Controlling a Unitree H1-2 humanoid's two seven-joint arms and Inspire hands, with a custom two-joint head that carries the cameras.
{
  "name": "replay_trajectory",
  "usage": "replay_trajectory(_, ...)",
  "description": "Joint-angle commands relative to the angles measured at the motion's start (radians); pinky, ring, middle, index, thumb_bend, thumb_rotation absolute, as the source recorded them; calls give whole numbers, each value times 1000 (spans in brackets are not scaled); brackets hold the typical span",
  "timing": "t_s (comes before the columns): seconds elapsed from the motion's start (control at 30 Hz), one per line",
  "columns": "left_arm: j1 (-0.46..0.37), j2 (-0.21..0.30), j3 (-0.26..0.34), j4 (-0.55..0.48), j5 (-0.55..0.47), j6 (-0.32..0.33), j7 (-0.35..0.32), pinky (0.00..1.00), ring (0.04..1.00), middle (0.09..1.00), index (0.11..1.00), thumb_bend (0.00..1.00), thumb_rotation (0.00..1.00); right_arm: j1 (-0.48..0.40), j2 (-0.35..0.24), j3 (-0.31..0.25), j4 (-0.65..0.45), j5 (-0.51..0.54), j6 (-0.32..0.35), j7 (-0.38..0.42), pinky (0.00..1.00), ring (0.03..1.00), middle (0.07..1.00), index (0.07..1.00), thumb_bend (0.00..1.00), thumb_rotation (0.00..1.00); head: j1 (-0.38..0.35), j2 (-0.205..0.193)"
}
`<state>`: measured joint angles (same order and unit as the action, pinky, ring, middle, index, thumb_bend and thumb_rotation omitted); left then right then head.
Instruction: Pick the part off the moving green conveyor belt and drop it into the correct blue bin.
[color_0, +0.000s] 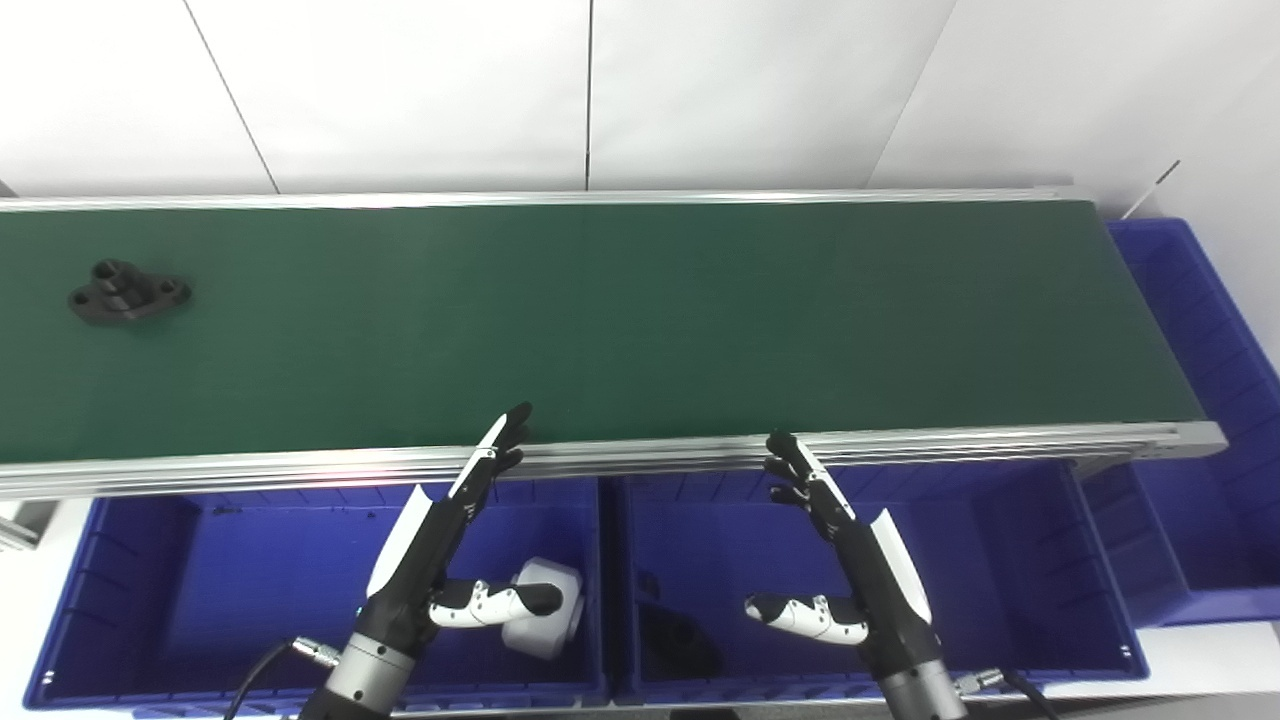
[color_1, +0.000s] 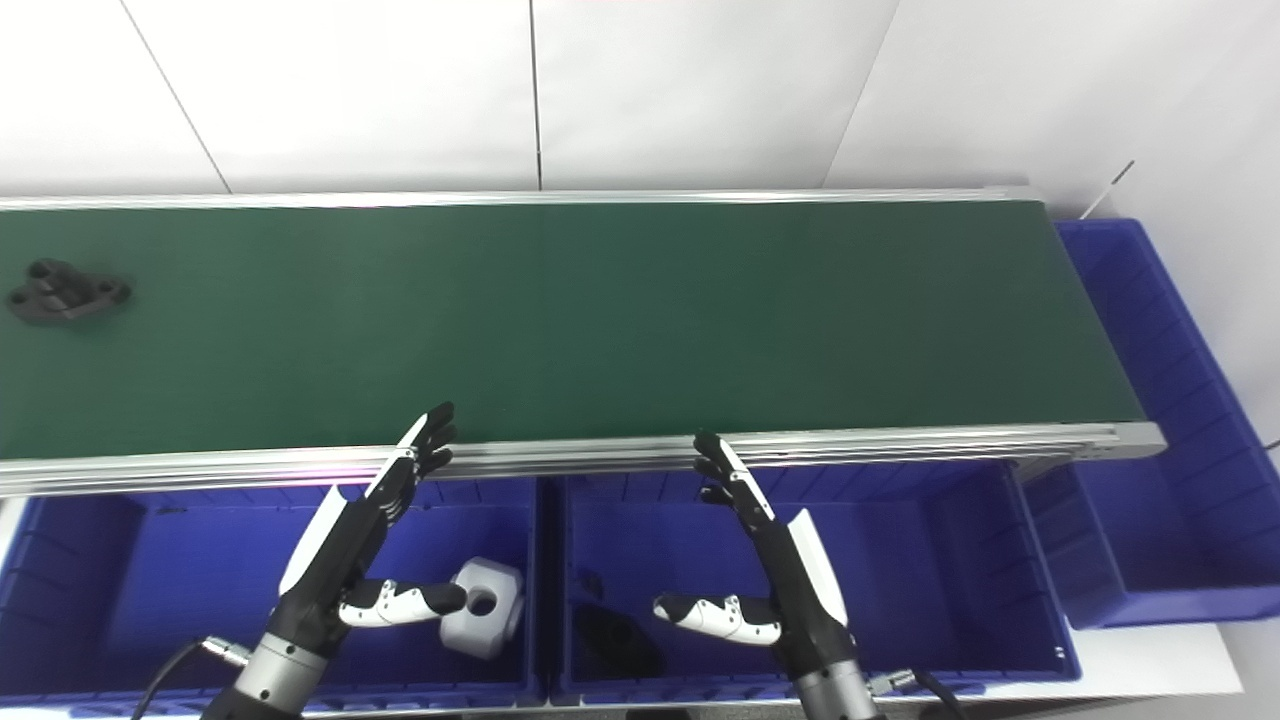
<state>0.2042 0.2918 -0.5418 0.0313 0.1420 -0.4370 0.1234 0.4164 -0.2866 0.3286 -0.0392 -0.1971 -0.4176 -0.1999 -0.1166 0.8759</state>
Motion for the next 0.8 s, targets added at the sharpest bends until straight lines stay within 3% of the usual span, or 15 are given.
replay_trajectory(0.0,10,-7,15,-26,24,-33,1,938,973,998,1000,888,648,11,-2,-13,-34,3,-51,25,826,914,953,968,956,664,7,-5)
replay_trajectory(0.2,38,-13,32,-31,-10,-33,-66,954,991,1000,1000,895,612,30,-13,-34,-64,-49,2,110,870,959,998,999,970,705,13,-28)
replay_trajectory(0.33,56,-14,41,-27,-5,-32,-90,952,993,1000,1000,899,621,40,-5,-48,-76,-89,18,145,847,953,1000,1000,974,715,-6,-55)
replay_trajectory(0.57,89,-28,64,-13,-3,-32,-106,940,988,1000,1000,911,621,38,23,-62,-71,-190,30,156,857,980,1000,1000,953,732,3,-81)
replay_trajectory(0.77,108,-29,68,-9,8,-33,-106,946,983,1000,1000,887,602,31,30,-60,-70,-211,49,187,864,992,1000,1000,950,733,22,-99)
